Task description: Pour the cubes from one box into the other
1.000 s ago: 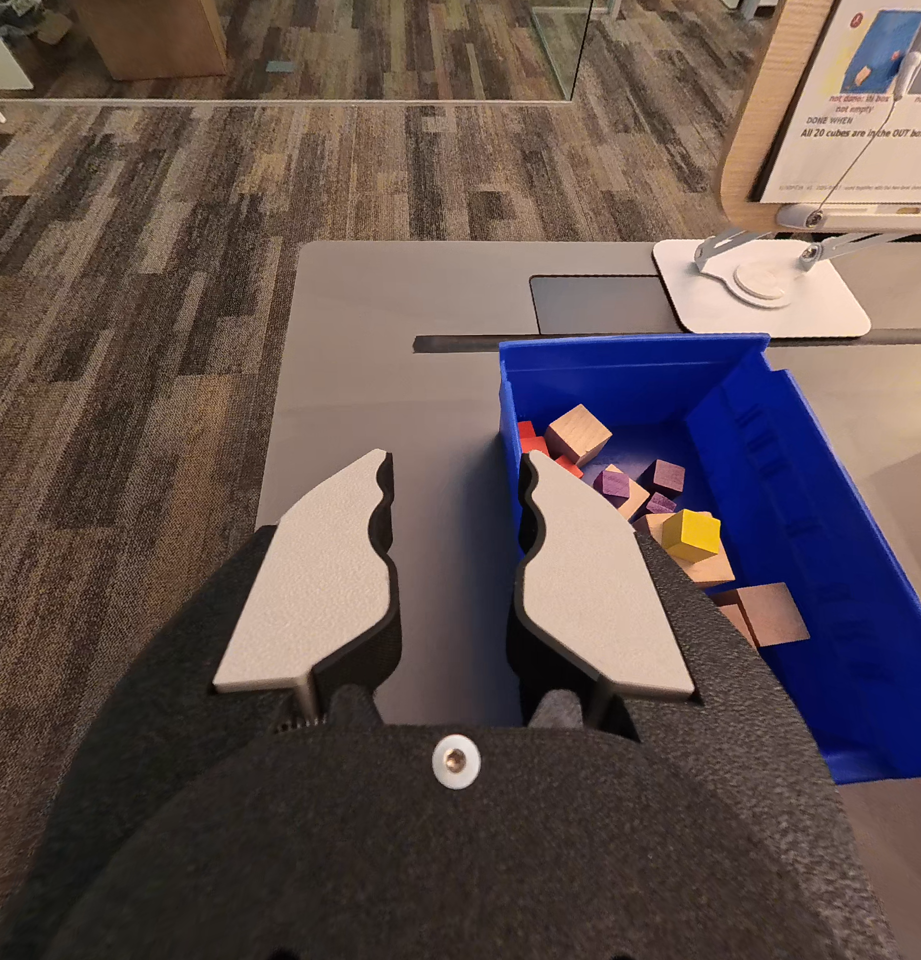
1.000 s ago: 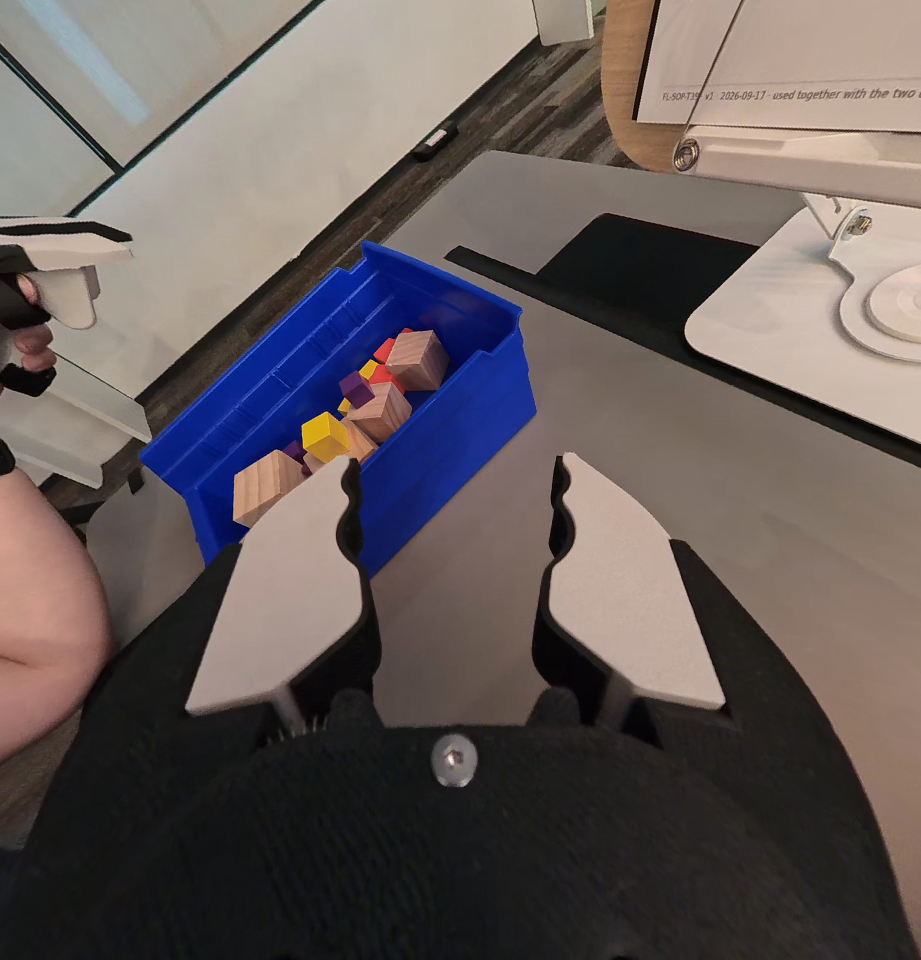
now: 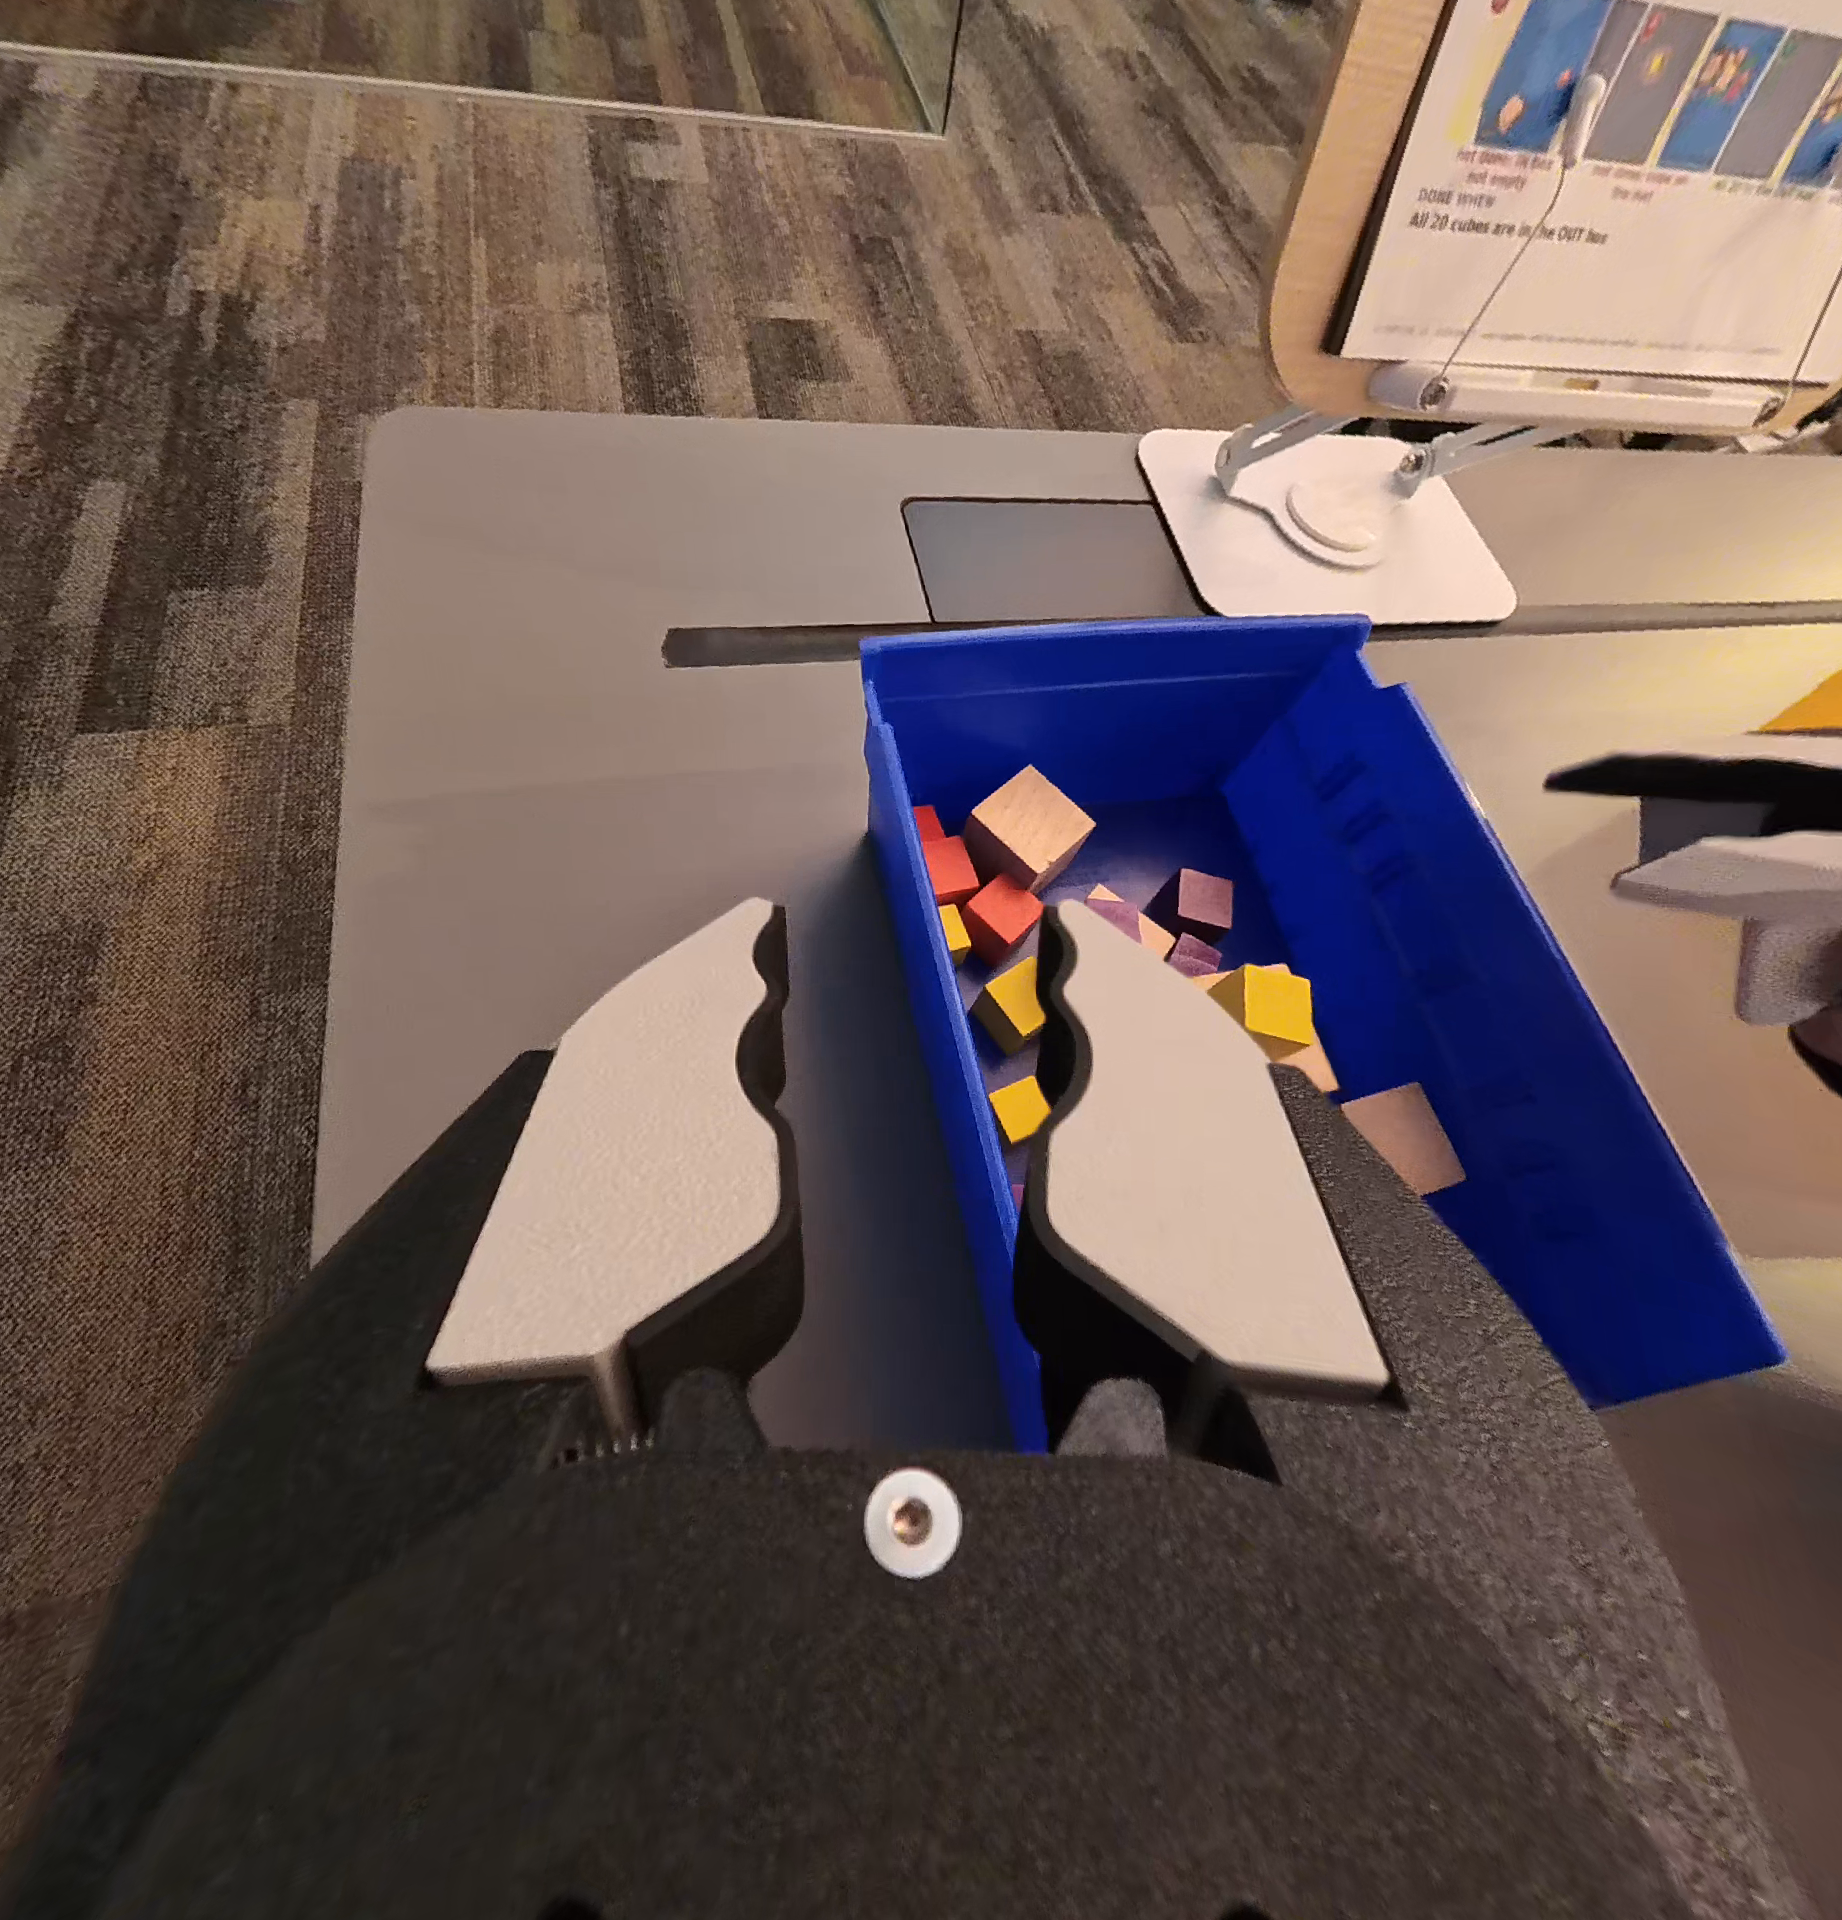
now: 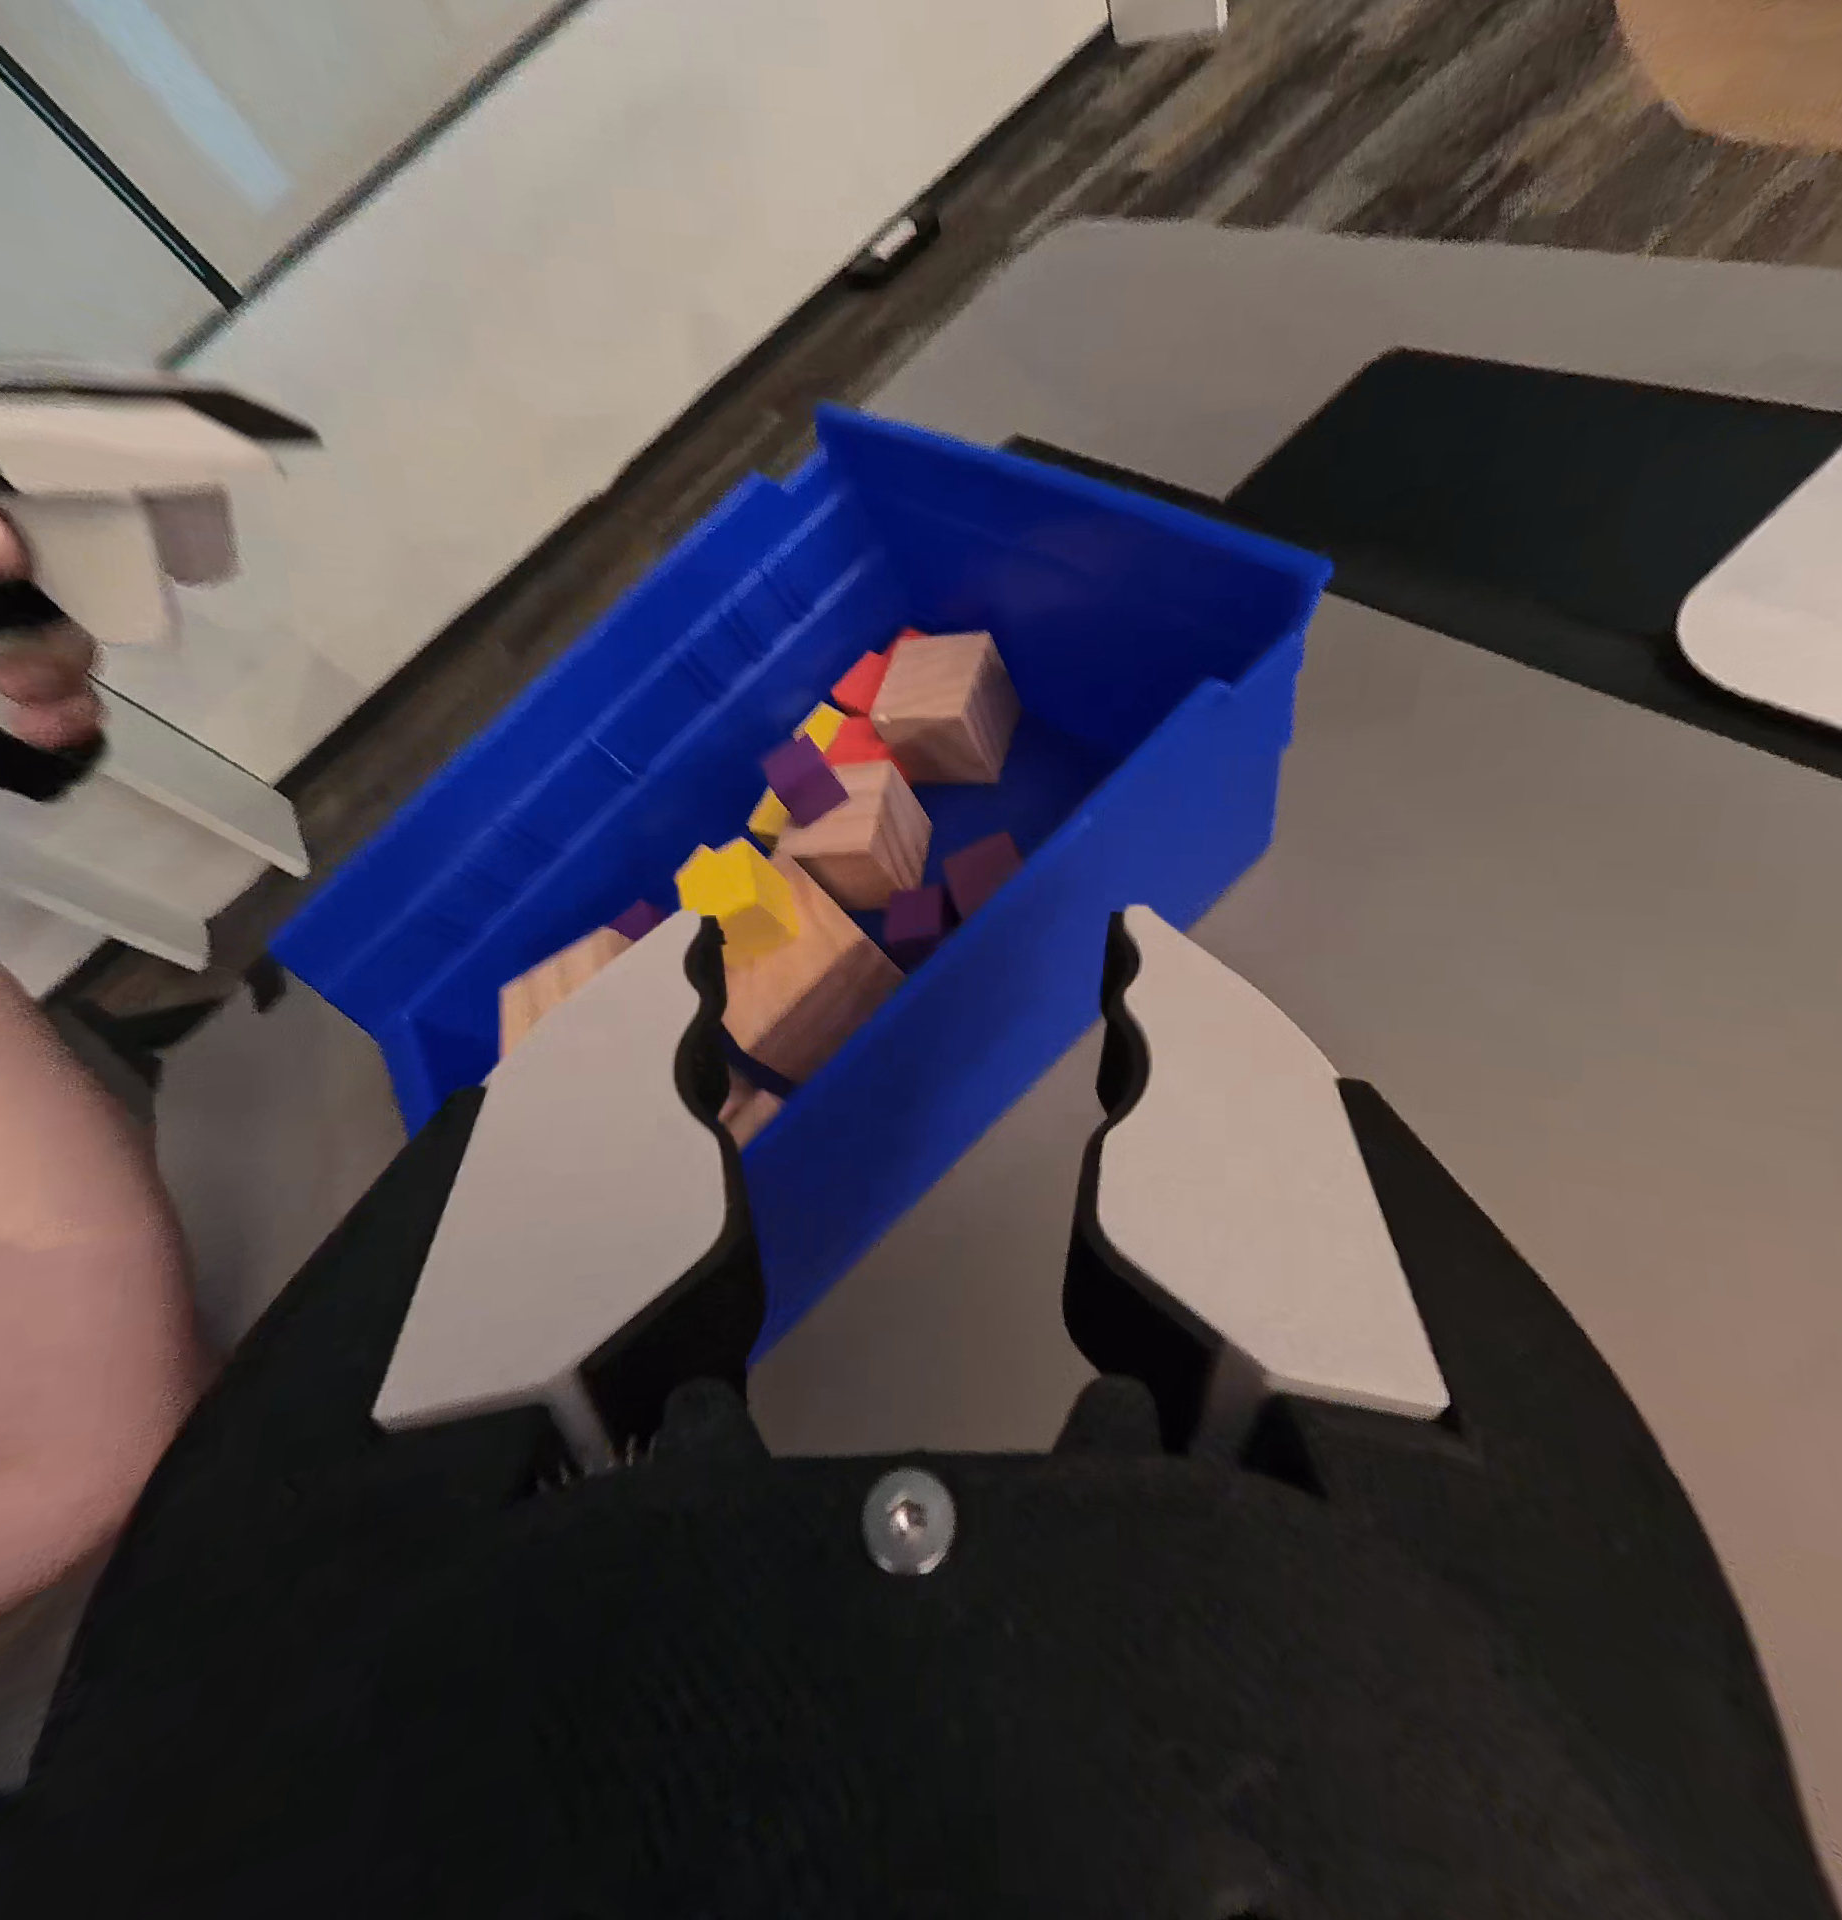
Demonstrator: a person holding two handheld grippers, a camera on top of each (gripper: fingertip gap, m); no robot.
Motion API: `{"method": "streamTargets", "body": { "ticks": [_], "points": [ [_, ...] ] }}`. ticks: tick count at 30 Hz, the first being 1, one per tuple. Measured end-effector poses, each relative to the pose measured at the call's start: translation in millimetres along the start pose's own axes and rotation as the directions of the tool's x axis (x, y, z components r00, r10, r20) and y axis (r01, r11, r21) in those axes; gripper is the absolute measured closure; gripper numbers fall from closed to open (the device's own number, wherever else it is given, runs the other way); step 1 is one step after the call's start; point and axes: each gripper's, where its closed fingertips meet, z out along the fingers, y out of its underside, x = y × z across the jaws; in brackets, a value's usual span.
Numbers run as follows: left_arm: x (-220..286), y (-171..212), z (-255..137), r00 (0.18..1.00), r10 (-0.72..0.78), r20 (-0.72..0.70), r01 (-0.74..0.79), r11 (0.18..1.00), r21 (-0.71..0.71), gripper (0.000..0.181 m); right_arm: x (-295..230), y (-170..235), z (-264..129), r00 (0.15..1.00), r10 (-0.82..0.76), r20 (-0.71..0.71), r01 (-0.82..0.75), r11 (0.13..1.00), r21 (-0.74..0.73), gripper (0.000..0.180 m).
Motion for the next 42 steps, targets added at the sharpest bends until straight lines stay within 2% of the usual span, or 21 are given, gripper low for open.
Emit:
{"method": "streamTargets", "body": {
  "ticks": [5,9,18,23,26,30,32,35,39,42],
  "points": [
    [4.0,16.5,16.9,0.997,-0.014,-0.073,0.008,0.997,-0.078,0.135,3.1,-16.2,13.1,0.996,0.079,-0.04,-0.078,0.996,0.035,0.109],
    [0.2,29.5,36.4,0.998,-0.007,-0.057,-0.001,0.989,-0.149,0.136,9.2,-3.9,25.4,0.989,0.074,-0.129,-0.086,0.992,-0.092,0.104],
    [6.1,55.4,61.1,0.997,-0.024,-0.069,0.003,0.957,-0.289,0.134,1.4,17.9,41.3,0.975,0.078,-0.21,-0.136,0.951,-0.278,0.1],
    [6.0,65.6,72.7,0.999,-0.014,-0.037,0.001,0.937,-0.348,0.134,13.3,34.5,44.7,0.939,0.031,-0.342,-0.175,0.9,-0.399,0.101],
    [11.2,74.1,75.1,0.999,-0.005,-0.034,-0.01,0.913,-0.409,0.135,19.5,50.3,47.0,0.924,0.037,-0.381,-0.23,0.849,-0.475,0.111],
    [4.9,81.5,80.5,0.998,0.039,0.053,-0.01,0.889,-0.458,0.141,20.8,65.9,52.7,0.915,0.064,-0.398,-0.288,0.794,-0.536,0.124],
    [4.8,90.6,85.2,0.997,0.026,0.068,0.011,0.87,-0.493,0.145,20.2,69.2,50.2,0.912,0.017,-0.41,-0.278,0.762,-0.585,0.135],
    [3.9,105.1,92.6,0.997,0.011,0.082,0.038,0.82,-0.571,0.149,15.3,76.0,46.3,0.913,-0.009,-0.408,-0.288,0.695,-0.659,0.14],
    [9.0,113.7,98.3,0.997,-0.01,0.082,0.061,0.765,-0.641,0.169,12.6,80.8,45.8,0.908,0.02,-0.419,-0.326,0.662,-0.674,0.146],
    [9.2,115.5,98.5,0.993,0.025,0.111,0.057,0.735,-0.676,0.173,13.1,81.5,44.6,0.895,0.033,-0.444,-0.357,0.649,-0.672,0.151]
  ]
}}
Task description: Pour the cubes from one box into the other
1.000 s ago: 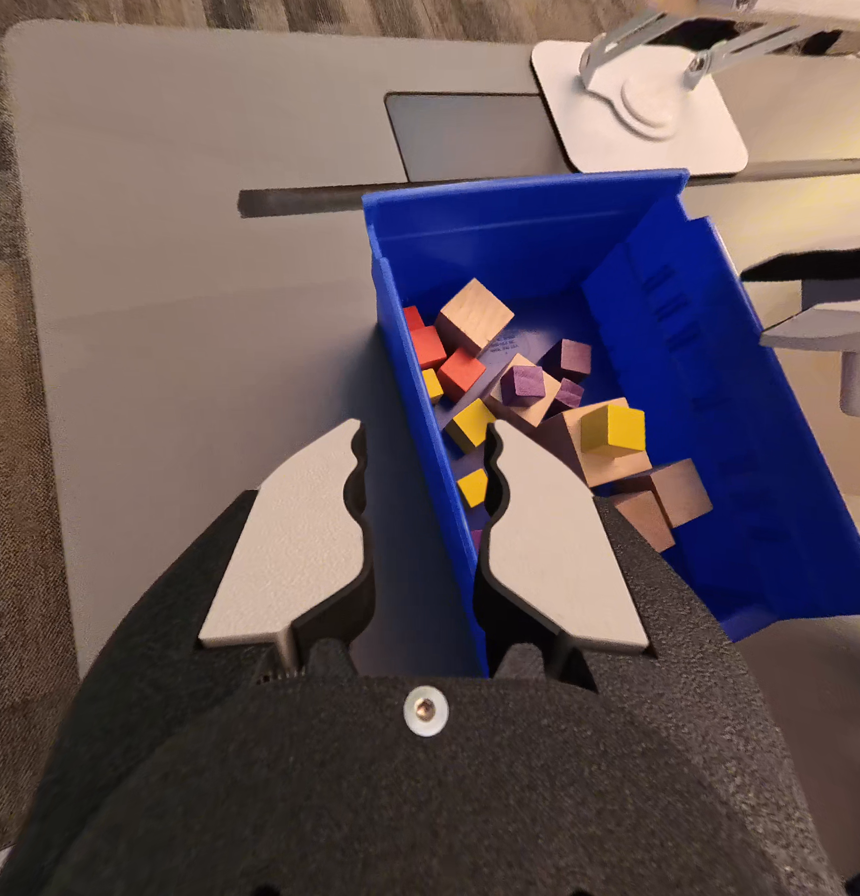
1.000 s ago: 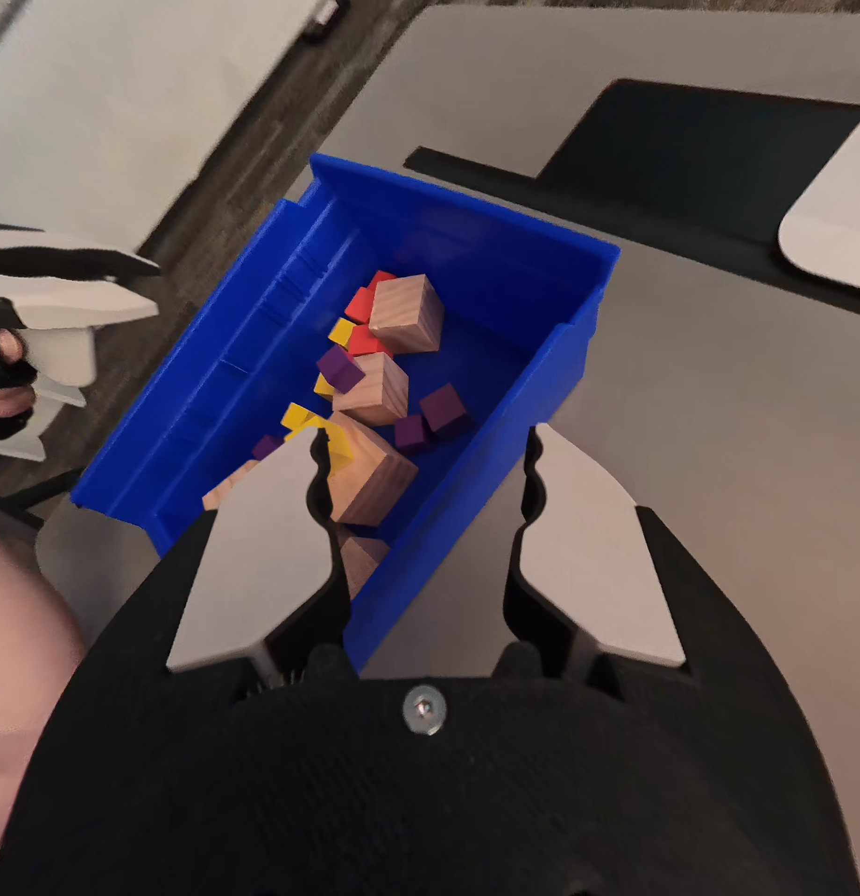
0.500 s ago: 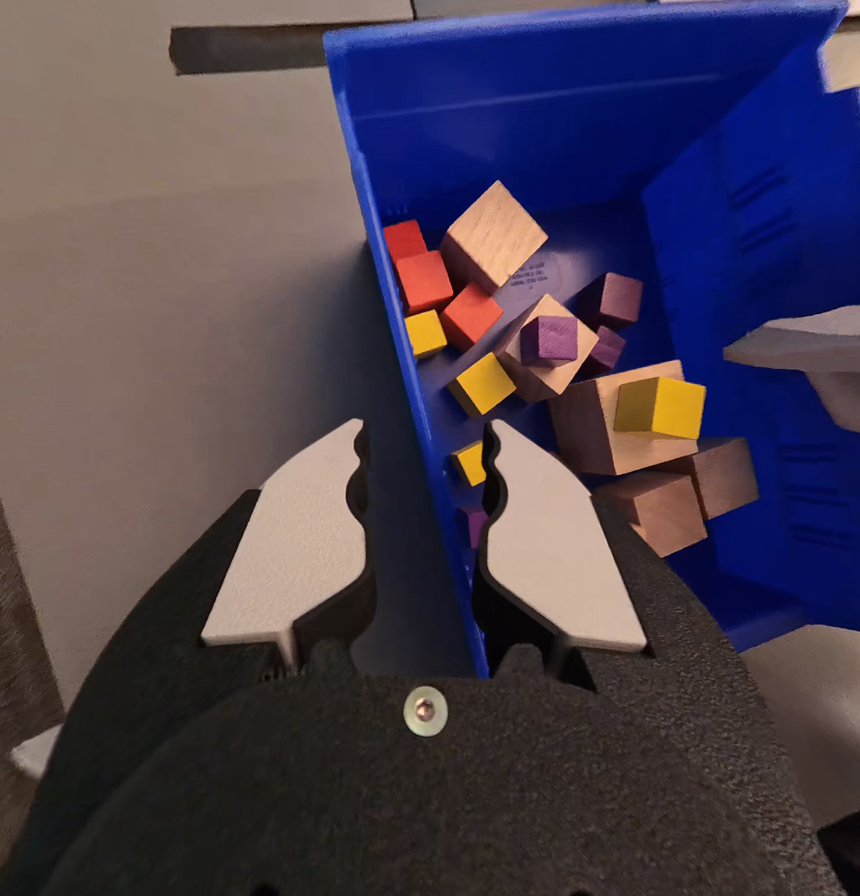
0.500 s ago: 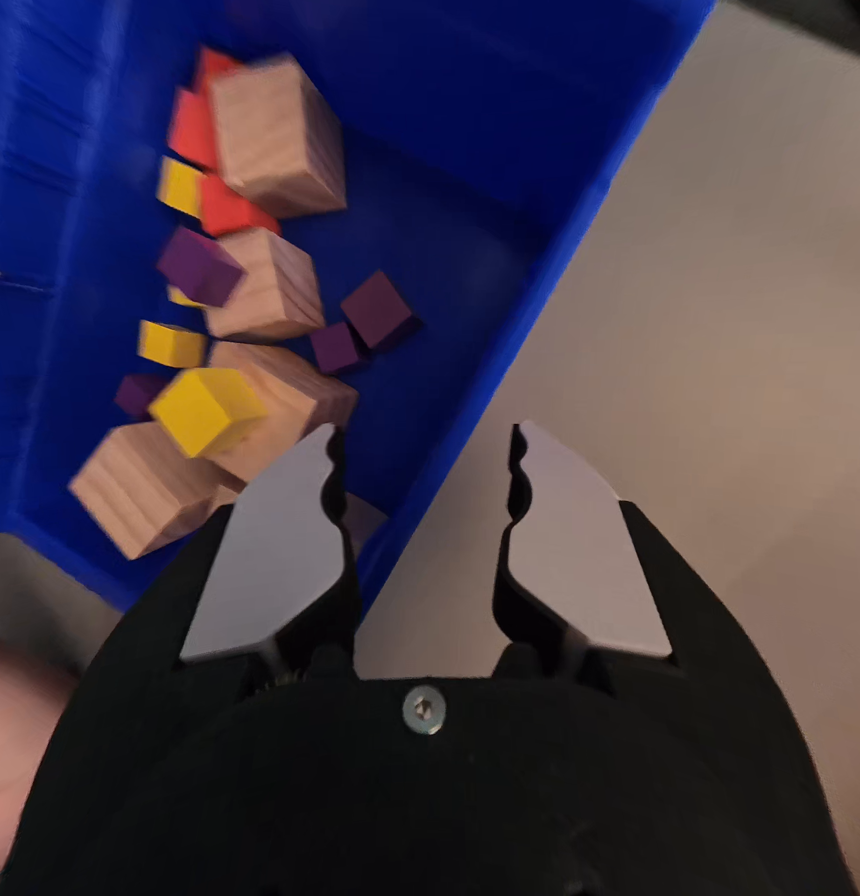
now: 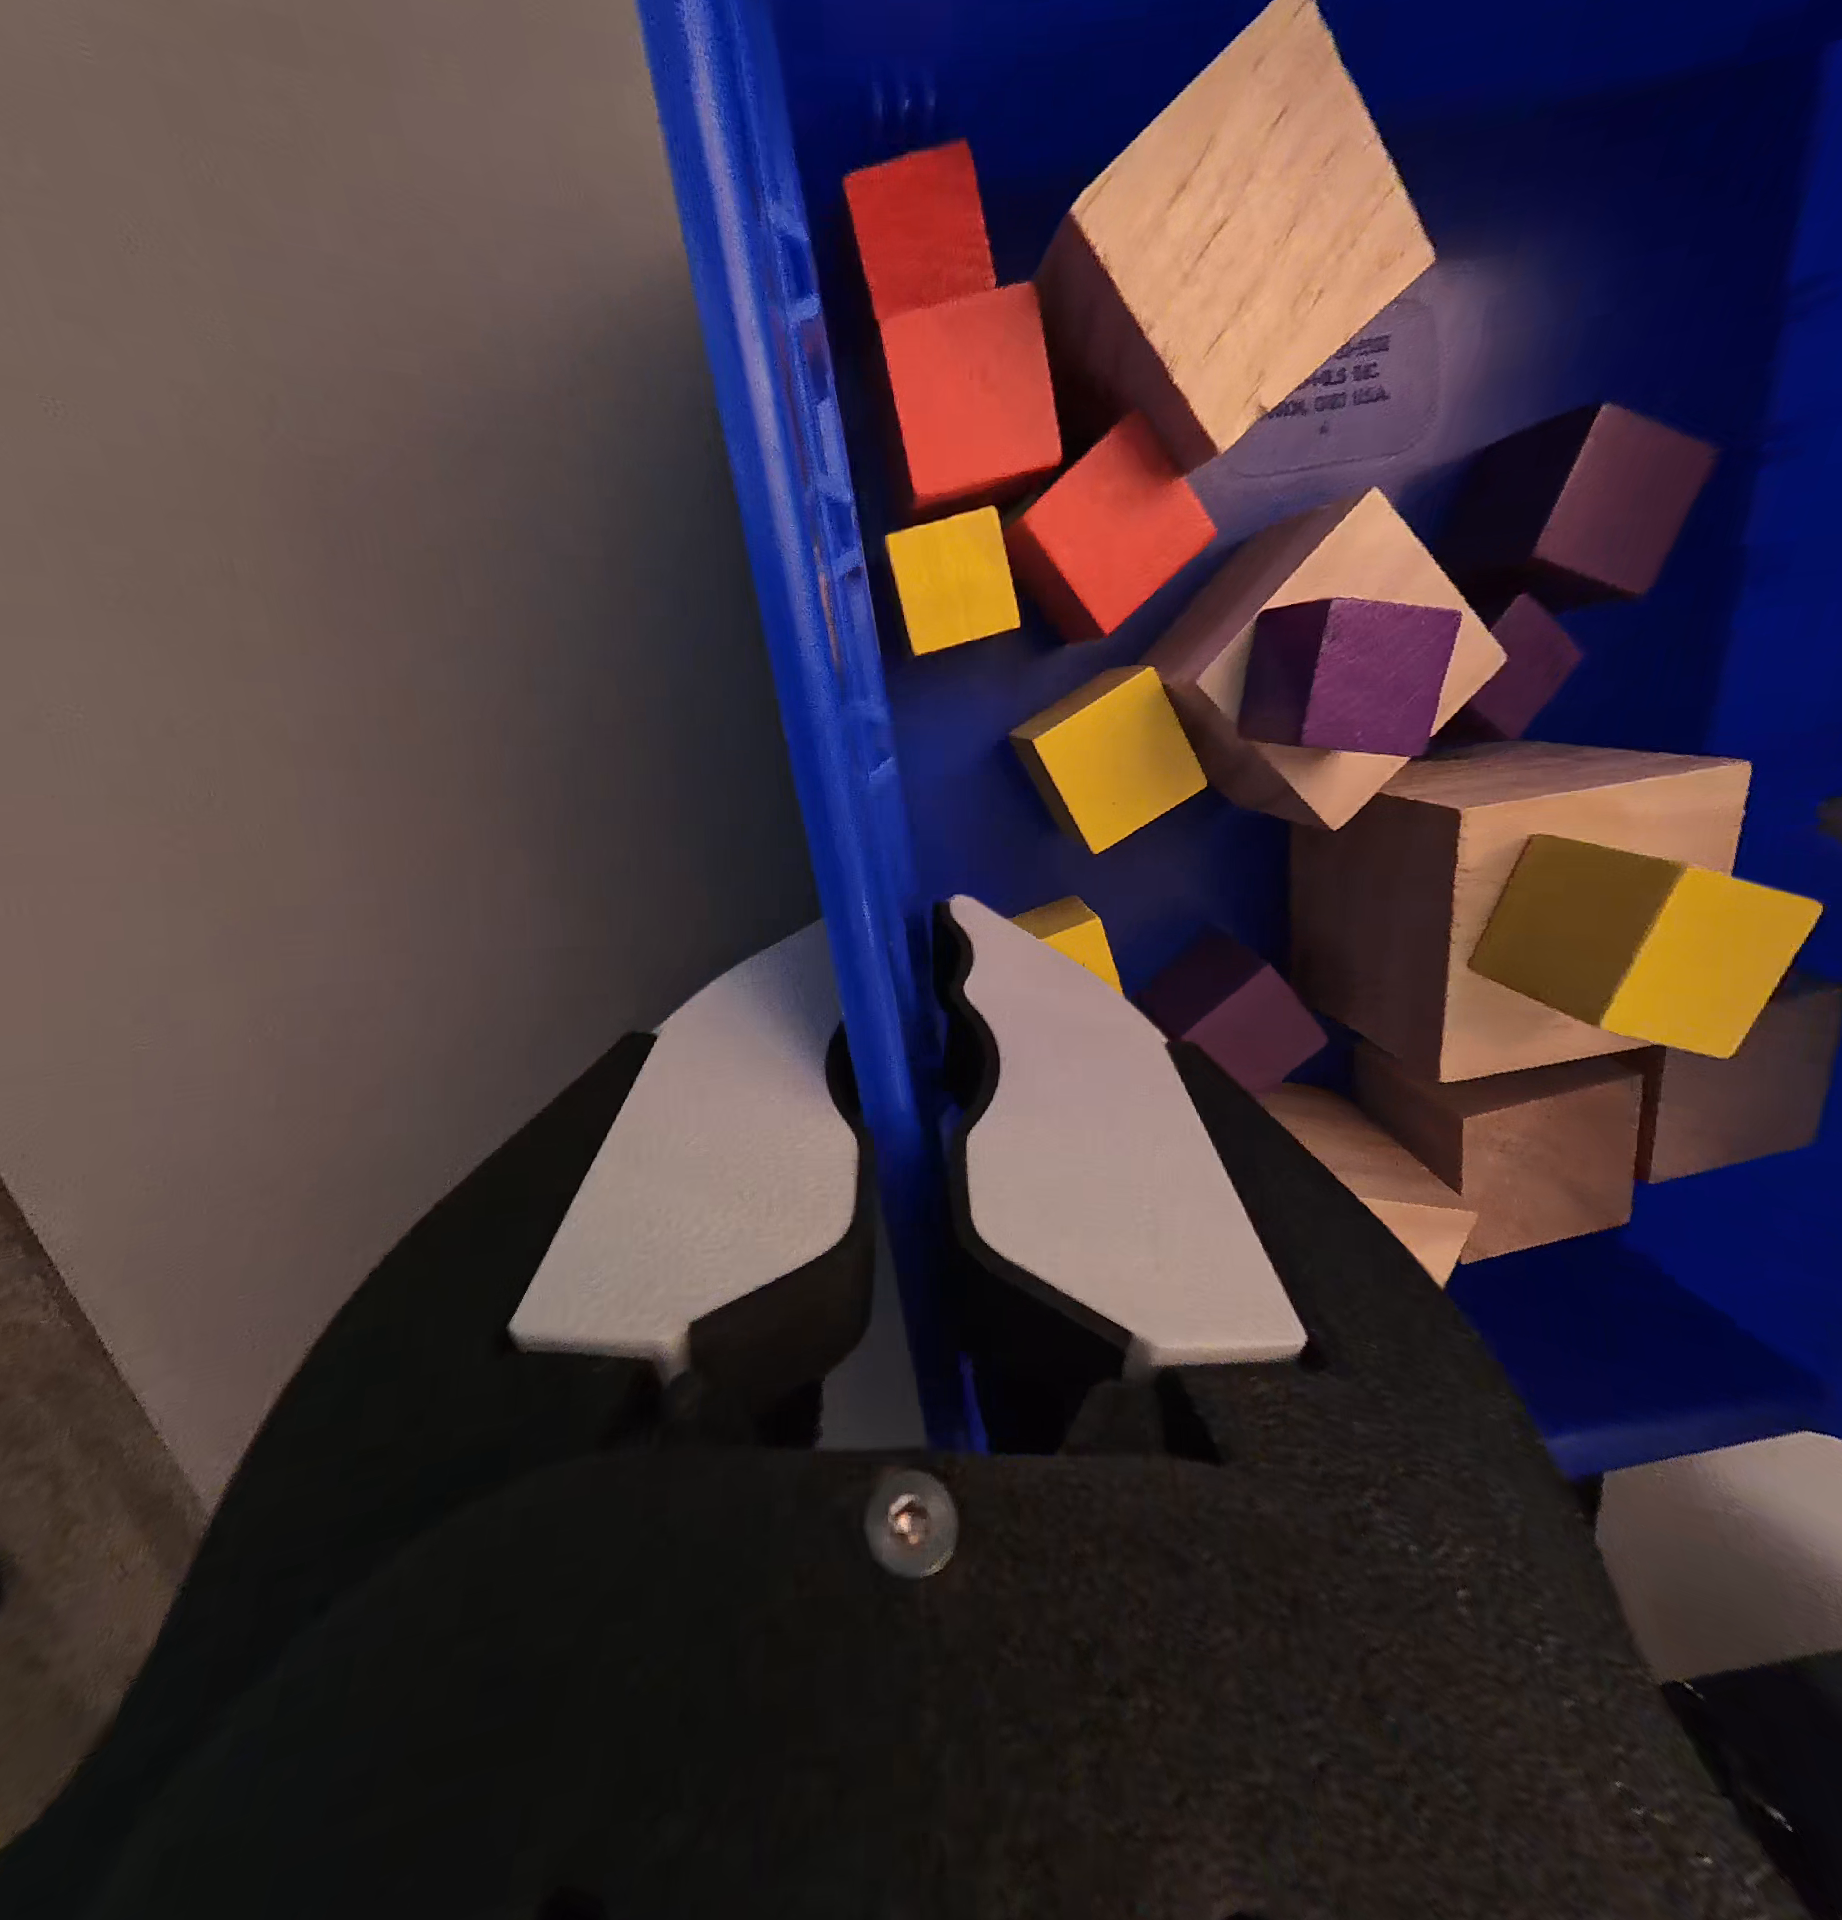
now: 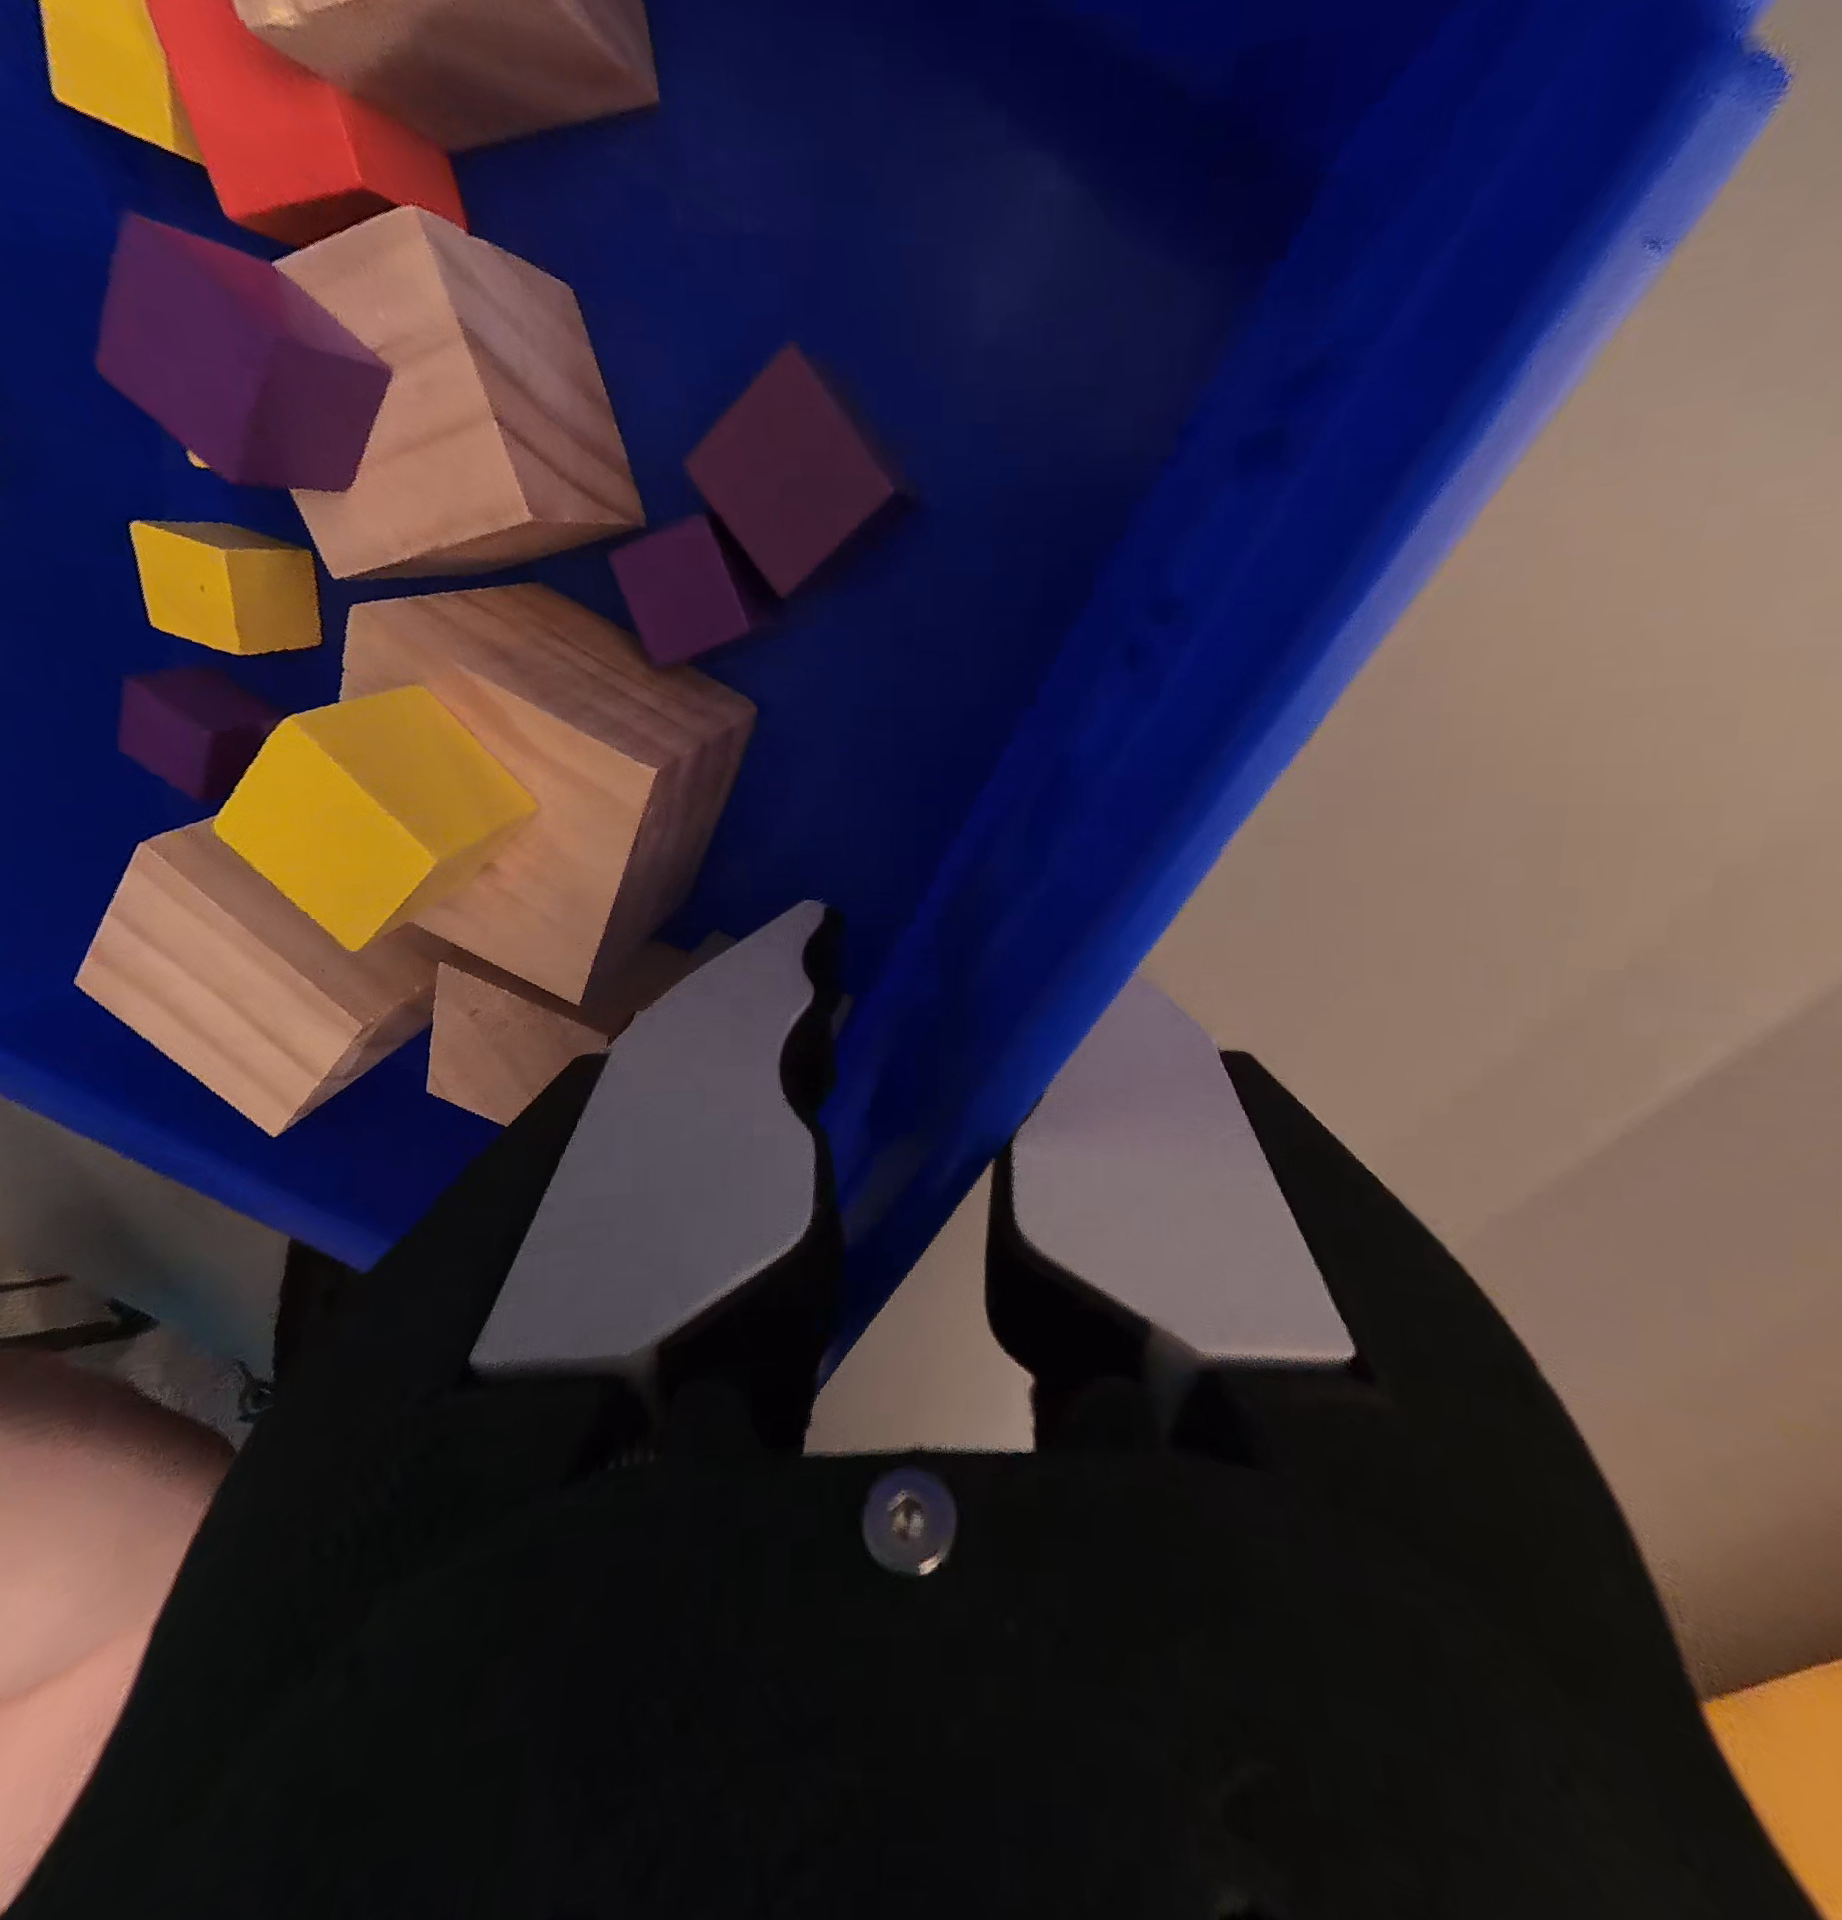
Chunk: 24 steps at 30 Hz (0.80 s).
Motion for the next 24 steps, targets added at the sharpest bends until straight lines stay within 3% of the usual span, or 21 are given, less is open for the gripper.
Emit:
{"method": "streamTargets", "body": {
  "ticks": [7,14,24],
  "points": [
    [0.6,1.1,-0.3,1.0,-0.021,0.003,0.021,0.998,-0.053,0.174,3.4,-0.5,0.5,0.998,0.053,-0.033,-0.055,0.997,-0.047,0.162],
    [15.4,2.4,0.5,1.0,-0.016,0.004,0.016,0.998,-0.059,0.173,25.1,-8.0,-3.6,0.995,0.078,-0.059,-0.077,0.997,0.021,0.165],
    [37.3,-3.7,3.9,1.0,-0.018,0.004,0.019,0.999,-0.05,0.173,42.2,7.3,-5.2,0.994,0.102,-0.027,-0.104,0.991,-0.08,0.17]
  ]
}}
